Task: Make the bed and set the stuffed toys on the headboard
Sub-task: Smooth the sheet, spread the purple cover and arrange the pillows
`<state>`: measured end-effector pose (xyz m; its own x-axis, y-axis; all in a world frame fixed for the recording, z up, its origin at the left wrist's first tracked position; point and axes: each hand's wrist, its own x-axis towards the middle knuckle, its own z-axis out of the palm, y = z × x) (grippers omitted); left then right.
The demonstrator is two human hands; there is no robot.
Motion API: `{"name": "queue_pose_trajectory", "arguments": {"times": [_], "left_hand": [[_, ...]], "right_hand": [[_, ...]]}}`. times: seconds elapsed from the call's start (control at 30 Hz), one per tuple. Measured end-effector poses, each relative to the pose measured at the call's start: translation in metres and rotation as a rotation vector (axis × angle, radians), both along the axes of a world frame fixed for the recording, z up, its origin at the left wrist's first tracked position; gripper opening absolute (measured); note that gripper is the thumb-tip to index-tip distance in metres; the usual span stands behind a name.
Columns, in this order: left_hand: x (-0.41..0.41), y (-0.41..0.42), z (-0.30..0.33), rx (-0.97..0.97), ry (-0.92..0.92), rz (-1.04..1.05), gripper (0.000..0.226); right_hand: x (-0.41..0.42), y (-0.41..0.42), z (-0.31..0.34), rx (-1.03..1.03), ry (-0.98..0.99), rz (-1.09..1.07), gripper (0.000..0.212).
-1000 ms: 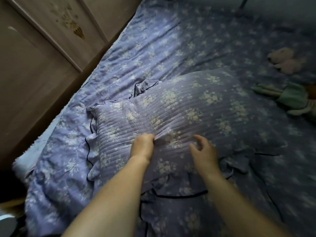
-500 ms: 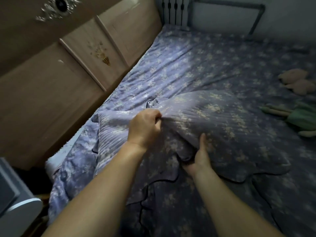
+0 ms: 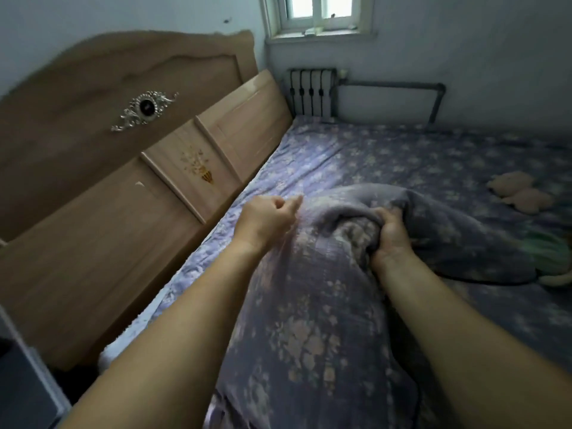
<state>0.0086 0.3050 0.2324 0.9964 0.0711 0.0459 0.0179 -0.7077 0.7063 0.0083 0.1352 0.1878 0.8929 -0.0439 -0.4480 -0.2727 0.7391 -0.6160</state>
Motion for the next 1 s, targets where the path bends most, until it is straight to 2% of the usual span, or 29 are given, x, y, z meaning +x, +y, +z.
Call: {"name": "queue_pose_trajectory", "arguments": {"times": [0.07,0.2,0.3,0.37,0.43,0.47,0.53,0.57,0.63,0.73,0.8,0.87,0.97,1.0], "left_hand": [[0.016,0.014,0.000,-0.185,-0.004,0.129,0.047],[0.051,0.054,-0.030,-0.263,0.147,0.278,0.041],[0.069,0.075,-0.057,-0.334,0.284,0.311,0.059],[0.084,0.087,-0.071,-0.525,0.362,0.358,0.061],[0.102,0.102,-0.089,-0.688,0.432,0.383,0.065],[0.112,0.110,-0.099,-0.746,0.461,0.375,0.069],[0.137,0.128,-0.119,-0.874,0.475,0.387,0.070],[0.153,0.136,-0.129,-0.934,0.481,0.404,0.069],[0.178,0.148,-0.142,-1.038,0.506,0.420,0.068],[0.226,0.160,-0.155,-1.167,0.550,0.294,0.074],[0.260,0.169,-0.159,-1.211,0.540,0.285,0.066],[0.301,0.179,-0.164,-1.173,0.473,0.278,0.056],[0.361,0.192,-0.168,-1.114,0.410,0.204,0.036],[0.381,0.196,-0.169,-1.116,0.421,0.179,0.033]], "right_hand": [[0.005,0.003,0.009,-0.053,-0.034,0.063,0.063],[0.023,0.012,0.028,-0.107,-0.096,0.097,0.031],[0.046,0.020,0.038,-0.043,-0.202,0.102,0.039],[0.067,0.029,0.046,-0.022,-0.267,0.102,0.053],[0.092,0.036,0.052,-0.024,-0.307,0.096,0.059],[0.103,0.039,0.054,-0.024,-0.319,0.121,0.053],[0.131,0.048,0.051,-0.006,-0.322,0.192,0.019],[0.150,0.054,0.047,-0.004,-0.308,0.219,0.012],[0.182,0.062,0.037,0.000,-0.294,0.231,0.018],[0.242,0.072,0.023,-0.050,-0.265,0.219,0.005],[0.282,0.074,0.014,-0.122,-0.234,0.171,0.024],[0.323,0.078,0.003,-0.173,-0.217,0.175,0.035],[0.375,0.080,-0.019,-0.193,-0.185,0.194,0.044],[0.392,0.080,-0.027,-0.186,-0.177,0.194,0.040]]}}
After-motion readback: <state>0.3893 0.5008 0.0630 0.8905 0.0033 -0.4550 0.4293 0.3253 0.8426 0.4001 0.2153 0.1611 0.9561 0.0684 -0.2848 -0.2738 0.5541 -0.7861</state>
